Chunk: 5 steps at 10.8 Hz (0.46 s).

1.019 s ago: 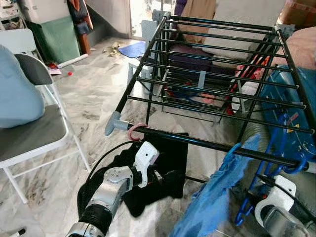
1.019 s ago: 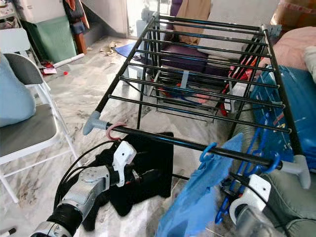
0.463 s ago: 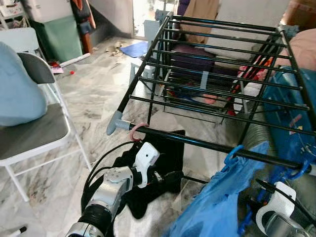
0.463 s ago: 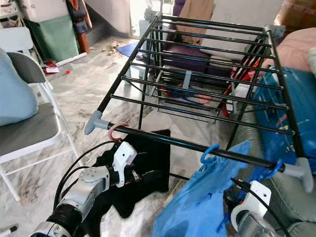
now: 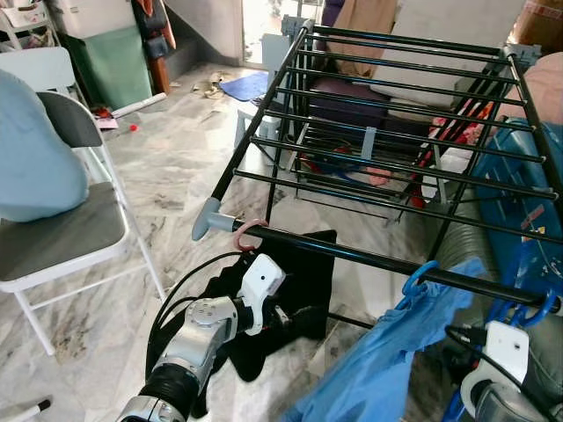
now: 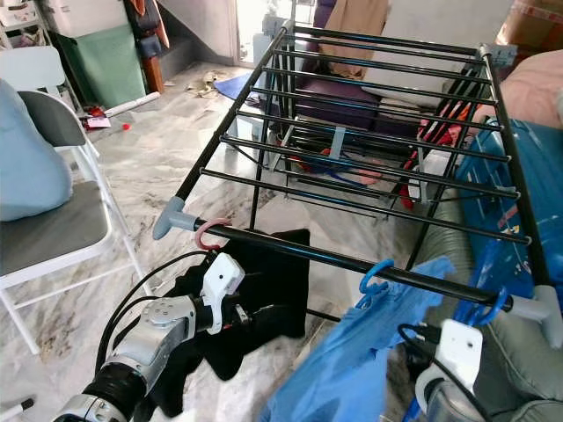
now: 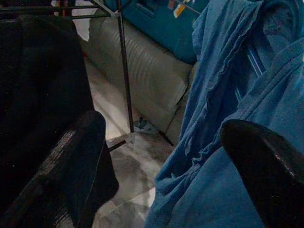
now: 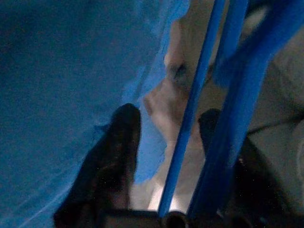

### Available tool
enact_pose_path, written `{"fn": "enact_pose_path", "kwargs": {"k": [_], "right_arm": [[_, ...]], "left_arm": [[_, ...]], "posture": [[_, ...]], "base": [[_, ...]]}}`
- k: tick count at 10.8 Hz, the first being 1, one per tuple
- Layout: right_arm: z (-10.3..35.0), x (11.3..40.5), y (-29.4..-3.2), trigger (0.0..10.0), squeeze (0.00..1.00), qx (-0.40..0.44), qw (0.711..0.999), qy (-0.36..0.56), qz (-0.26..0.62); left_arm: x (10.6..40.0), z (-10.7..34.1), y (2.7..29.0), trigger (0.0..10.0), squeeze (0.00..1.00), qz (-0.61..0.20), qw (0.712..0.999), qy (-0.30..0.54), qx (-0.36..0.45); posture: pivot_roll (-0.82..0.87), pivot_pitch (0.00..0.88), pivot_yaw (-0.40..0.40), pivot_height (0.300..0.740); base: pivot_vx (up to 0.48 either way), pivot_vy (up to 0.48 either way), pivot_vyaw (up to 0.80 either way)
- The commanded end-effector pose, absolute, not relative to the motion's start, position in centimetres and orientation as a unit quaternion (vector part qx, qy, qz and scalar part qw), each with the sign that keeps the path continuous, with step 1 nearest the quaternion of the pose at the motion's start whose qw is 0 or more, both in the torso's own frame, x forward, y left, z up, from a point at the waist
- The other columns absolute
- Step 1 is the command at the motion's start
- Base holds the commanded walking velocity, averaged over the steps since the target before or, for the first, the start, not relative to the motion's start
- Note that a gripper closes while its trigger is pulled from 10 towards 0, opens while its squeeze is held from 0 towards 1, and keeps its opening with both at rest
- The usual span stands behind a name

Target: Hang hanger

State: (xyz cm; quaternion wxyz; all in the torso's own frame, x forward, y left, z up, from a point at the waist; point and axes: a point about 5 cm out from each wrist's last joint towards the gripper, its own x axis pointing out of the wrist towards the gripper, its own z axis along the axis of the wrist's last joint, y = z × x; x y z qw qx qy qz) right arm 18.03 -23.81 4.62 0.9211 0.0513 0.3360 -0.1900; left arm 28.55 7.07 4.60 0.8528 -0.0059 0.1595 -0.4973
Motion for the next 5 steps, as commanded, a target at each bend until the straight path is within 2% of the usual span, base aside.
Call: {"fn": "enact_pose_path", "kwargs": {"k": [1, 2, 5], "right_arm": [[5.1, 18.2, -23.1, 10.0, 1.0, 0.033, 0.928, 0.318, -0.191], [4.8, 17.4, -22.5, 10.0, 1.0, -0.004, 0.928, 0.319, -0.194], [5.0, 16.2, -22.3, 10.0, 1.0, -0.02, 0.923, 0.299, -0.241]], "left_arm": [[28.8, 4.7, 7.2, 10.0, 0.0, -0.495, 0.854, 0.16, 0.003], [28.8, 4.7, 7.0, 10.0, 0.0, -0.491, 0.856, 0.159, 0.002], [28.8, 4.7, 6.9, 10.0, 0.0, -0.488, 0.859, 0.157, 0.001]], "posture": [[0.0, 0.0, -0.044, 0.74], [0.0, 0.0, -0.044, 0.74], [-0.01, 0.0, -0.044, 0.74]], "base": [[0.0, 0.0, 0.0], [0.0, 0.0, 0.0], [0.0, 0.0, 0.0]]}}
